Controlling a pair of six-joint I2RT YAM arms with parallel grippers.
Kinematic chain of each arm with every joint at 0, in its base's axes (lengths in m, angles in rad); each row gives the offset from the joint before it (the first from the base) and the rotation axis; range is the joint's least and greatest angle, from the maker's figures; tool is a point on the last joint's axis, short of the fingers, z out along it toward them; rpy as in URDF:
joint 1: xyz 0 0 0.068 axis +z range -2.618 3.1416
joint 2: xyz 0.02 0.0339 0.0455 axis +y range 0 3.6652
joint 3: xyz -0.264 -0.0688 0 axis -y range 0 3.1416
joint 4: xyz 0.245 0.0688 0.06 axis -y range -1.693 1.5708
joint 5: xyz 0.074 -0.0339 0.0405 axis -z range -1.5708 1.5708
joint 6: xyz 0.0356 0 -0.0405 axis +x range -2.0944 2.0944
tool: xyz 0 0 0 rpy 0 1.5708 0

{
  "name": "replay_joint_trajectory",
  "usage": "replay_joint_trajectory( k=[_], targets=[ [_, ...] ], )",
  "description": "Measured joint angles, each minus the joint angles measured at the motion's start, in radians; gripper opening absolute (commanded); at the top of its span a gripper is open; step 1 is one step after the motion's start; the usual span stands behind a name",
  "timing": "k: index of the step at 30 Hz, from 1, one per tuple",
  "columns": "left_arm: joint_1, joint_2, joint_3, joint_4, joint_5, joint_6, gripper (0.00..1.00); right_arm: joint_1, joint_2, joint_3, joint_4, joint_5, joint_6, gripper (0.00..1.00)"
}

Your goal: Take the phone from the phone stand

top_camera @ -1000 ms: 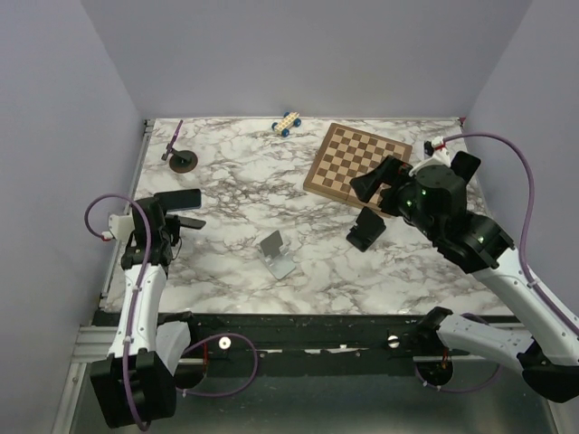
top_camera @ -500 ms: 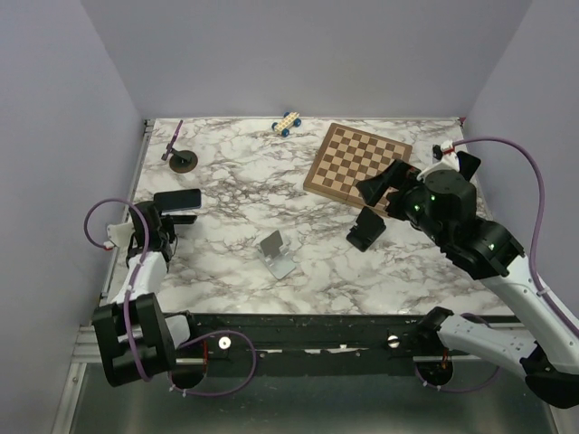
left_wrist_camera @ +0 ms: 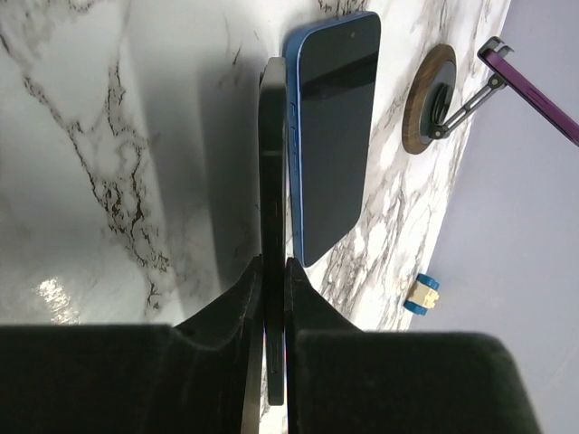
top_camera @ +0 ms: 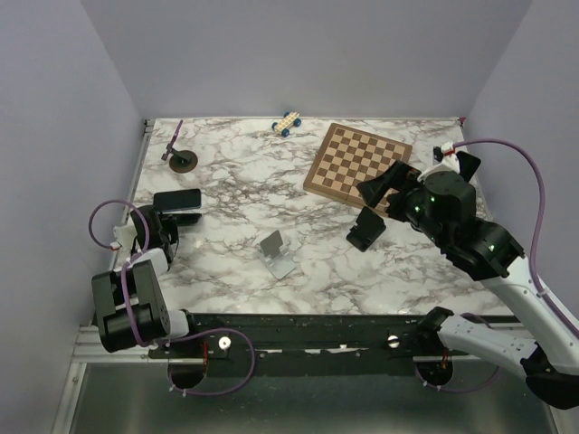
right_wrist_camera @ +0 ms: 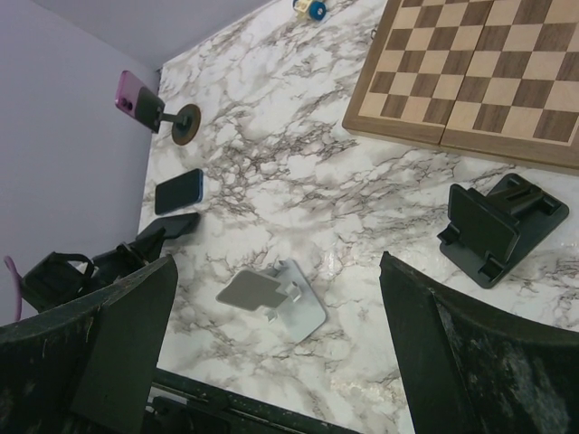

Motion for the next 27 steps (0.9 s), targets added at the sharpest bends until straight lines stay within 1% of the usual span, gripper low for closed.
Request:
replay_joint_trajectory(
  k=[6, 14, 15, 18, 19, 20, 21, 26, 27],
  targets=[
    [0.001, 0.044, 0.009, 0.033, 0.009, 0.014, 0.01, 0.0, 0.012, 0.0, 0.0, 0.0, 0.0, 1.0],
    [0.021, 0.103, 0.01, 0.116, 0.032, 0.01, 0.11, 0.0, 0.022, 0.0, -0.002, 0.0, -0.001, 1.0],
    [0.023, 0.104, 0.012, 0.115, 0.033, 0.011, 0.14, 0.0, 0.024, 0.0, -0.002, 0.0, -0.001, 1.0],
    [0.028, 0.109, 0.022, 0.113, 0.05, 0.018, 0.35, 0.0, 0.032, 0.0, -0.003, 0.0, -0.001, 1.0],
    [0.032, 0.111, 0.023, 0.113, 0.058, 0.02, 0.41, 0.0, 0.035, 0.0, -0.003, 0.0, -0.001, 1.0],
    [0.034, 0.113, 0.023, 0.111, 0.064, 0.017, 0.45, 0.0, 0.038, 0.0, -0.004, 0.0, -0.001, 1.0],
    [0.036, 0.114, 0.025, 0.109, 0.074, 0.018, 0.49, 0.0, 0.04, 0.0, -0.004, 0.0, -0.001, 1.0],
    [0.04, 0.129, 0.049, 0.099, 0.116, 0.016, 0.58, 0.0, 0.041, 0.0, -0.005, 0.0, -0.001, 1.0],
    [0.04, 0.132, 0.052, 0.099, 0.121, 0.016, 0.61, 0.0, 0.041, 0.0, -0.005, 0.0, -0.001, 1.0]
  ],
)
